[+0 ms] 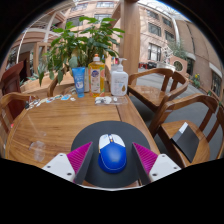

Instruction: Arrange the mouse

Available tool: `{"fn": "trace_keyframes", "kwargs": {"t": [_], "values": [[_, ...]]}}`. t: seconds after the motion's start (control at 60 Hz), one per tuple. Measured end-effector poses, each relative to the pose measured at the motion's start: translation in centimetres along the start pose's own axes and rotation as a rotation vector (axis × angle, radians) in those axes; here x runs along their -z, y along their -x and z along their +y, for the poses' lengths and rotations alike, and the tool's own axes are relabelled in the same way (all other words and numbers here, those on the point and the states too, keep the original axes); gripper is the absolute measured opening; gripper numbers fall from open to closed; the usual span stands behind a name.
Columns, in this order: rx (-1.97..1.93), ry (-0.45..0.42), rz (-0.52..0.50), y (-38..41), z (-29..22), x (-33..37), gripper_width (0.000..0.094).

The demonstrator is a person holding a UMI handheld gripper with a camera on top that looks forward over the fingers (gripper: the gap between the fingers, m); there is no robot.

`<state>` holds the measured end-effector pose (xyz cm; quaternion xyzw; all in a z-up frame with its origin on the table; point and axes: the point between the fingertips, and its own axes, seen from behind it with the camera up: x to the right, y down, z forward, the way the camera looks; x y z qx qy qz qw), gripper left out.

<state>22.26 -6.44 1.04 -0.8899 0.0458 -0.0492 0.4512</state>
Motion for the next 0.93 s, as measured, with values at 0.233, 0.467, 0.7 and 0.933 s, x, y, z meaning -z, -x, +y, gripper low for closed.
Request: {"fn": "trace_keyframes", "kwargs": {"t": [0.233,0.467,0.7,0.933], "values": [[0.029,-0.093,0.022,-0.1,-3.1,8.9,0.0856],[0.059,-0.162,0.049,-0.4,-3.6,18.7,0.0853],[0.065,-0.175,0.032,-0.4,-1.8,24.0,0.0852],[0.083,-0.189,0.050,-1.2,-1.2,25.0,0.0854]]}}
